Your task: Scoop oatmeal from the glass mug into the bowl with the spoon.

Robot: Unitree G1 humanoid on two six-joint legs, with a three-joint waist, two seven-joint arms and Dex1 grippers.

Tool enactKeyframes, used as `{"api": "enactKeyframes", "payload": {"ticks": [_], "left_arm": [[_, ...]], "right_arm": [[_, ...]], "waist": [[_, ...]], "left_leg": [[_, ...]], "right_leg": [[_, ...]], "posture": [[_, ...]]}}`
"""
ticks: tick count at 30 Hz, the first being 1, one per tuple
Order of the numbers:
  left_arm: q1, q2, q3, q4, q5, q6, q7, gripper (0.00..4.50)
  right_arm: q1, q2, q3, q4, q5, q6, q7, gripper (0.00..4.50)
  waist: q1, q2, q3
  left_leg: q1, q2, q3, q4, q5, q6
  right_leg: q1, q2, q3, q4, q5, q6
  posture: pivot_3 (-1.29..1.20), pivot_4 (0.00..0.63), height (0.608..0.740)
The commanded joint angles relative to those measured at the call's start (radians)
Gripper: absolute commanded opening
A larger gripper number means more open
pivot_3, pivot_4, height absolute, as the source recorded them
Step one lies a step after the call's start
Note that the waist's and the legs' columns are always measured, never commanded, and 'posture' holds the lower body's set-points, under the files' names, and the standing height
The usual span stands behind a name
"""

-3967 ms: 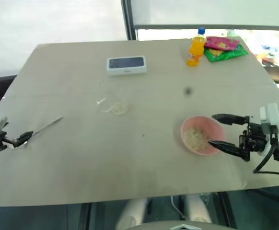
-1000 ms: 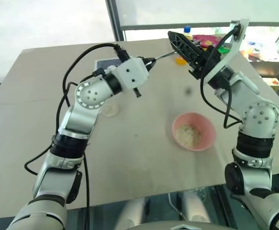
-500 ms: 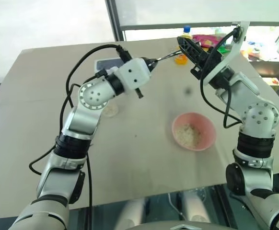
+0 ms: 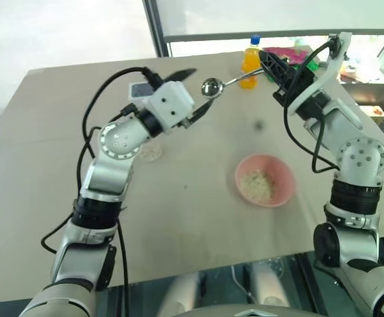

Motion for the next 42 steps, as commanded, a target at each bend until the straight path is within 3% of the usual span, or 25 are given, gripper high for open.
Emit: {"api": "enactKeyframes", "payload": {"ticks": [1, 5, 8, 13, 18, 42], "left_arm": [[0.094, 0.005, 0.121, -0.148, -0.014, -0.022, 0.078, 3.36], [0.269, -0.024, 0.220, -0.306, 0.024, 0.015, 0.178, 3.36], [0.454, -0.116, 0.300, -0.406, 0.091, 0.072, 0.312, 3.36], [0.617, -0.228, 0.320, -0.434, 0.115, 0.136, 0.407, 3.36], [0.730, -0.248, 0.332, -0.371, 0.125, 0.112, 0.439, 3.36], [0.492, -0.191, 0.305, 0.010, 0.111, 0.073, 0.494, 3.36]], "right_arm": [[-0.024, -0.045, -0.067, 0.013, 0.003, -0.024, -0.001, 0.00], [-0.020, -0.095, -0.107, 0.057, -0.011, -0.032, 0.001, 0.00], [-0.010, -0.128, -0.123, 0.103, -0.051, -0.048, 0.014, 0.00], [-0.013, -0.144, -0.121, 0.140, -0.078, -0.052, 0.046, 0.00], [-0.021, -0.155, -0.126, 0.160, -0.096, -0.046, 0.063, 0.00], [0.036, -0.129, -0.122, 0.090, -0.105, -0.048, 0.036, 0.00]], "waist": [[0.001, 0.000, 0.000], [0.004, 0.000, 0.000], [0.005, 0.000, 0.000], [0.010, 0.000, 0.000], [0.013, 0.001, 0.000], [0.010, 0.001, 0.000]], "left_leg": [[0.000, 0.000, 0.000, 0.000, 0.000, 0.000], [0.000, 0.000, 0.002, -0.001, 0.000, 0.000], [0.000, 0.000, 0.003, 0.000, 0.000, 0.000], [0.001, 0.000, 0.003, 0.000, 0.000, 0.000], [0.002, 0.000, 0.003, 0.000, 0.000, 0.001], [0.002, 0.000, 0.003, 0.000, 0.000, 0.000]], "right_leg": [[0.000, 0.000, 0.000, 0.000, 0.000, 0.000], [0.000, 0.000, 0.002, -0.002, 0.000, 0.000], [0.000, 0.000, 0.002, -0.002, 0.000, 0.000], [0.000, 0.000, 0.002, 0.001, 0.000, 0.000], [0.001, 0.000, 0.002, 0.003, 0.000, 0.000], [0.000, 0.000, 0.002, 0.002, 0.000, 0.000]], "posture": [[0.00, 0.150, 0.740], [0.00, 0.150, 0.740], [0.00, 0.150, 0.740], [0.00, 0.150, 0.740], [0.00, 0.150, 0.740], [0.00, 0.150, 0.740]]}}
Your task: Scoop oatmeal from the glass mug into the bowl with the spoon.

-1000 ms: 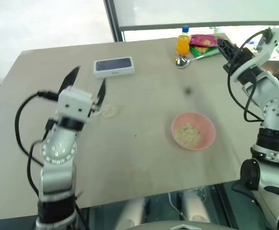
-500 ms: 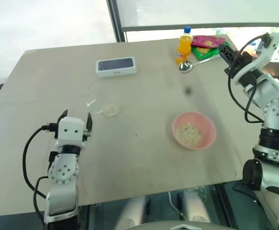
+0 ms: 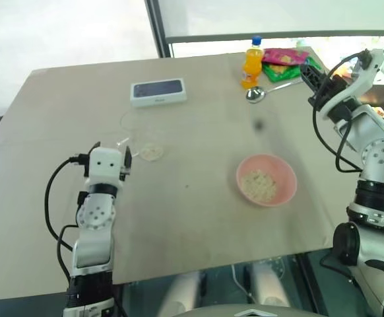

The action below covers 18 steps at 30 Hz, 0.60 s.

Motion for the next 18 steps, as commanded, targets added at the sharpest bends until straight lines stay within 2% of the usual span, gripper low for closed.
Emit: {"api": "enactKeyframes", "payload": {"ticks": [1, 4, 9, 10, 18], "left_arm": [[-0.034, 0.024, 0.006, 0.007, -0.010, -0.034, 0.009, 3.36], [-0.055, 0.029, 0.003, 0.030, -0.013, -0.039, 0.011, 2.55], [-0.085, 0.028, -0.006, 0.068, -0.020, -0.039, 0.007, 0.21], [-0.090, 0.029, -0.007, 0.075, -0.022, -0.040, 0.008, 0.05], [-0.173, 0.026, -0.029, 0.169, -0.097, -0.050, -0.042, 0.05]], "right_arm": [[-0.004, 0.001, -0.010, -0.057, 0.001, -0.020, -0.001, 0.00], [0.005, 0.006, -0.006, -0.064, -0.006, -0.024, 0.001, 0.00], [0.018, 0.019, -0.002, -0.085, -0.013, -0.023, 0.000, 0.00], [0.020, 0.019, -0.002, -0.087, -0.014, -0.023, 0.000, 0.00], [-0.002, 0.019, 0.003, -0.100, -0.017, -0.023, 0.000, 0.00]], "waist": [[0.000, 0.000, 0.000], [0.000, 0.000, 0.000], [-0.001, 0.000, 0.000], [-0.001, 0.000, 0.000], [0.000, 0.000, 0.000]], "left_leg": [[0.000, 0.000, 0.000, 0.000, 0.000, 0.000], [0.000, 0.000, 0.000, 0.000, 0.000, 0.000], [0.000, 0.000, 0.000, 0.000, 0.000, 0.000], [0.000, 0.000, 0.000, 0.000, 0.000, 0.000], [0.000, 0.000, 0.000, 0.000, 0.000, 0.000]], "right_leg": [[0.000, 0.000, 0.000, 0.000, 0.000, 0.000], [0.000, 0.000, 0.000, 0.000, 0.000, 0.000], [0.000, 0.000, 0.000, 0.000, 0.000, 0.000], [0.000, 0.000, 0.000, 0.000, 0.000, 0.000], [0.000, 0.000, 0.000, 0.001, 0.000, 0.000]], "posture": [[0.00, 0.150, 0.740], [0.00, 0.150, 0.740], [0.00, 0.150, 0.740], [0.00, 0.150, 0.740], [0.00, 0.150, 0.740]]}}
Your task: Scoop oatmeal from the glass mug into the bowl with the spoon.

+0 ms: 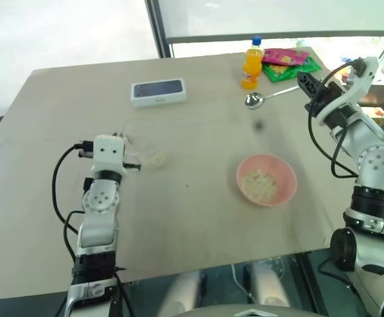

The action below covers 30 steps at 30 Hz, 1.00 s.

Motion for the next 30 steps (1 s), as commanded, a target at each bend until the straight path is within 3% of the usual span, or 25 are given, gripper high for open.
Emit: {"api": "enactKeyframes", "payload": {"ticks": [1, 8, 15, 22, 30], "left_arm": [[-0.056, 0.010, -0.025, 0.038, -0.046, -0.020, -0.056, 0.05], [-0.270, 0.083, -0.189, 0.146, -0.061, -0.031, -0.328, 0.05], [-0.479, 0.128, -0.306, 0.342, -0.007, -0.085, -0.444, 0.05], [-0.568, 0.124, -0.341, 0.452, 0.013, -0.186, -0.464, 0.05], [-0.593, 0.127, -0.372, 0.472, 0.043, -0.291, -0.473, 0.05]], "right_arm": [[-0.047, -0.004, -0.001, -0.072, 0.022, -0.010, 0.007, 0.00], [-0.210, -0.003, 0.043, -0.109, 0.137, 0.108, 0.025, 0.00], [-0.273, -0.019, 0.143, -0.139, 0.157, 0.191, 0.097, 0.00], [-0.178, -0.122, 0.291, -0.162, -0.044, 0.133, 0.213, 0.00], [-0.130, -0.139, 0.471, -0.177, -0.272, 0.015, 0.302, 0.00]], "waist": [[0.001, 0.000, 0.000], [-0.004, 0.000, 0.000], [-0.009, 0.000, 0.000], [-0.005, -0.001, 0.000], [-0.008, -0.001, 0.000]], "left_leg": [[0.000, 0.000, 0.000, 0.000, 0.000, 0.000], [-0.002, 0.000, -0.001, 0.000, 0.000, 0.000], [-0.002, 0.000, -0.001, 0.000, 0.000, 0.000], [-0.005, -0.001, -0.002, 0.000, 0.000, 0.000], [-0.005, -0.001, -0.002, 0.000, 0.000, 0.000]], "right_leg": [[0.000, 0.000, 0.000, 0.000, 0.000, 0.000], [0.000, 0.000, -0.001, 0.000, 0.000, 0.000], [-0.001, 0.000, -0.001, -0.004, 0.000, 0.000], [-0.001, 0.000, -0.002, -0.006, 0.000, 0.000], [-0.002, 0.000, -0.002, -0.005, 0.000, 0.000]], "posture": [[0.00, 0.150, 0.740], [0.00, 0.150, 0.740], [0.00, 0.150, 0.740], [0.00, 0.150, 0.740], [0.00, 0.150, 0.740]]}}
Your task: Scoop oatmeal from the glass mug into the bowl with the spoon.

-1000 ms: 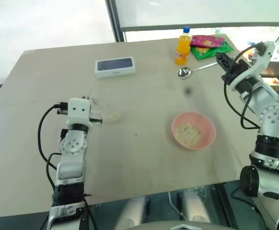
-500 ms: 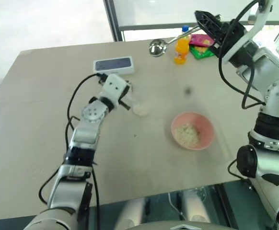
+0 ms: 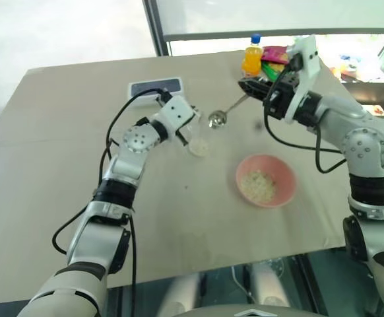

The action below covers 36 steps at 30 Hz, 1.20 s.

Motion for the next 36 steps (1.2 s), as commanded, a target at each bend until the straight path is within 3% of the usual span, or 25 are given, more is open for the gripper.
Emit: {"api": "enactKeyframes", "payload": {"ticks": [1, 9, 13, 23, 30, 36], "left_arm": [[-0.047, 0.012, 0.003, -0.010, 0.018, -0.080, 0.009, 0.05], [-0.066, 0.008, -0.015, 0.009, 0.052, -0.139, 0.017, 0.05], [-0.071, 0.008, -0.017, 0.007, 0.065, -0.152, 0.025, 0.05], [-0.099, -0.011, -0.027, 0.047, 0.091, -0.187, 0.060, 0.05], [-0.130, -0.032, -0.026, 0.062, 0.085, -0.239, 0.067, 0.05], [-0.130, -0.034, -0.030, 0.113, 0.096, -0.274, 0.075, 0.05]], "right_arm": [[-0.013, 0.004, 0.068, -0.020, -0.115, -0.079, 0.030, 0.00], [-0.013, 0.013, 0.254, 0.089, -0.383, -0.292, 0.143, 0.00], [-0.007, 0.037, 0.238, 0.125, -0.372, -0.281, 0.197, 0.00], [-0.003, 0.119, 0.061, 0.071, -0.143, 0.097, 0.188, 0.00], [-0.001, 0.239, -0.115, 0.123, -0.041, 0.276, 0.062, 0.00], [-0.039, 0.350, -0.363, 0.218, 0.063, 0.417, -0.100, 0.00]], "waist": [[0.001, 0.000, 0.000], [0.001, 0.000, 0.000], [0.001, 0.000, 0.000], [0.002, 0.000, 0.000], [0.001, 0.000, 0.000], [0.000, 0.000, 0.000]], "left_leg": [[0.000, 0.000, 0.000, 0.000, 0.000, 0.000], [0.000, 0.000, 0.000, 0.001, 0.000, 0.000], [0.000, 0.000, 0.000, 0.001, 0.000, 0.000], [0.000, 0.000, -0.001, 0.001, 0.000, 0.000], [0.000, 0.000, -0.001, 0.002, 0.000, 0.000], [0.000, 0.000, 0.000, 0.002, 0.000, 0.000]], "right_leg": [[0.000, 0.000, 0.000, 0.000, 0.000, 0.000], [0.000, 0.000, 0.000, 0.000, 0.000, 0.000], [0.000, 0.000, 0.000, 0.000, 0.000, 0.000], [0.000, 0.000, -0.001, 0.001, 0.000, 0.000], [0.000, 0.000, 0.000, 0.002, 0.000, 0.000], [-0.001, 0.000, 0.000, 0.004, 0.000, 0.000]], "posture": [[0.00, 0.150, 0.740], [0.00, 0.150, 0.740], [0.00, 0.150, 0.740], [0.00, 0.150, 0.740], [0.00, 0.150, 0.740], [0.00, 0.150, 0.740]]}}
